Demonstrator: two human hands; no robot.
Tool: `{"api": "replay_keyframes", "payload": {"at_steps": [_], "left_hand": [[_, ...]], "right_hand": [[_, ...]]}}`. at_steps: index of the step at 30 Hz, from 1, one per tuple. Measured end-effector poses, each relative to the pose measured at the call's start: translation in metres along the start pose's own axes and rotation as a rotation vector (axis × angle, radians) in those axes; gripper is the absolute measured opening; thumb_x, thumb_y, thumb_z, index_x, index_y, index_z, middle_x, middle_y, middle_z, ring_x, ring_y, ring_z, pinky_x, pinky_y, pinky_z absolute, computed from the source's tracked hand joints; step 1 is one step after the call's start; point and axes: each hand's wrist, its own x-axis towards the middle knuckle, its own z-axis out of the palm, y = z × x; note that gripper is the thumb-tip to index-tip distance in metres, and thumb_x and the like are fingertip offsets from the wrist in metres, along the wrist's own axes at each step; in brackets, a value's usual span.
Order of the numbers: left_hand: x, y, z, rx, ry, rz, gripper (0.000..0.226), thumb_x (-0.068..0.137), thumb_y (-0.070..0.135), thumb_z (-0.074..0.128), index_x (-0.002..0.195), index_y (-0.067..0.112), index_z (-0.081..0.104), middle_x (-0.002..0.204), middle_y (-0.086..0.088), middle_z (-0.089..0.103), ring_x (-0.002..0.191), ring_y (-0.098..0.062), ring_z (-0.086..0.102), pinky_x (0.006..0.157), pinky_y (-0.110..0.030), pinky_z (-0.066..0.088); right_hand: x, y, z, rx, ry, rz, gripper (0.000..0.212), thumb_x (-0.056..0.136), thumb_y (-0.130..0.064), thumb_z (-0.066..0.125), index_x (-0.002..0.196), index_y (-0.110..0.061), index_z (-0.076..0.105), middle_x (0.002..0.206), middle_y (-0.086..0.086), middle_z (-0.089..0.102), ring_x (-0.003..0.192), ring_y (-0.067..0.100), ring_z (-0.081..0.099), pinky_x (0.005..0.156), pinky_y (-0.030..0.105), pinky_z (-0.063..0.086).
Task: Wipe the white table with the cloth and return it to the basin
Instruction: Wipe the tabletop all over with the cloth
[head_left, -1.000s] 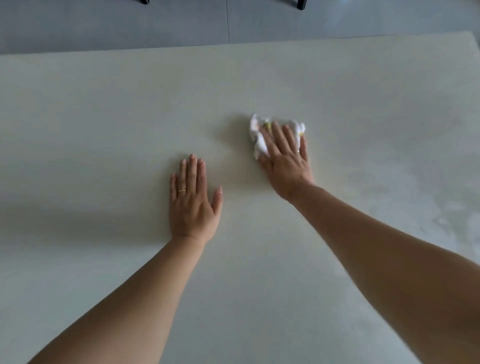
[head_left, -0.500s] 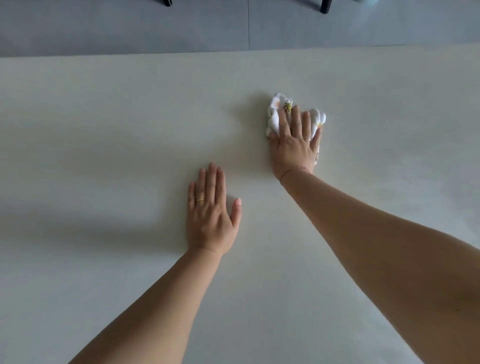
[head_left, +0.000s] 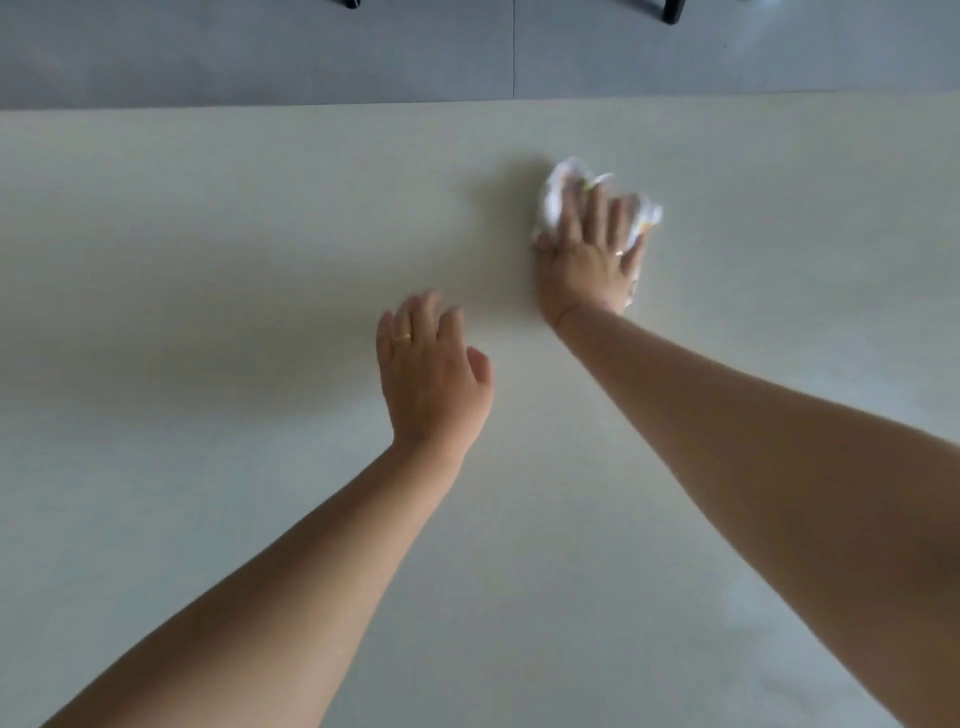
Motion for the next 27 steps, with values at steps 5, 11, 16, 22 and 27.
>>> {"api": "replay_keyframes", "payload": {"at_steps": [5,11,16,22,27], "left_hand": [[0.052,-0.005,0.023,0.021,-0.042,-0.015,0.06,0.098,0.032,0.038,0.149,0.007,0.021,0.159,-0.009,0.012,0.147,-0.024,0.007,0.118,-0.038,0.001],[0.055,-0.011,0.04,0.025,-0.026,0.007,0.068,0.095,0.044,0.035,0.149,0.007,0.02,0.158,-0.011,0.017,0.147,-0.026,0.012,0.119,-0.041,0.007],[0.055,-0.008,0.036,0.018,-0.056,0.001,0.069,0.092,0.046,0.027,0.149,0.006,0.023,0.157,-0.012,0.022,0.147,-0.025,0.013,0.119,-0.041,0.007],[0.055,-0.008,0.034,0.011,-0.054,-0.003,0.07,0.091,0.046,0.026,0.148,0.006,0.024,0.157,-0.012,0.02,0.146,-0.027,0.015,0.119,-0.042,0.009],[0.056,-0.007,0.033,0.003,-0.076,-0.016,0.07,0.091,0.046,0.027,0.149,0.006,0.024,0.158,-0.011,0.019,0.146,-0.026,0.016,0.119,-0.043,0.011]], "right_hand": [[0.002,0.012,-0.007,-0.165,-0.123,-0.646,0.056,0.1,-0.044,0.029,0.151,-0.033,0.01,0.161,-0.005,0.005,0.148,0.019,0.0,0.118,0.041,-0.002],[0.058,0.008,-0.013,-0.037,-0.005,0.032,0.058,0.099,-0.043,0.027,0.151,-0.034,0.004,0.161,-0.002,-0.001,0.147,0.022,-0.007,0.117,0.047,-0.008],[0.028,-0.046,0.005,-0.118,-0.12,-0.509,0.054,0.1,-0.043,0.025,0.151,-0.035,0.007,0.161,-0.006,-0.001,0.147,0.02,-0.006,0.116,0.045,-0.008],[0.096,-0.004,-0.018,-0.083,-0.035,-0.137,0.054,0.1,-0.042,0.023,0.151,-0.034,0.005,0.161,-0.005,0.0,0.148,0.02,-0.005,0.118,0.046,-0.007],[0.08,-0.068,0.004,-0.059,-0.058,-0.211,0.057,0.1,-0.044,0.024,0.151,-0.032,0.003,0.161,-0.003,-0.003,0.147,0.025,-0.009,0.114,0.049,-0.01]]}}
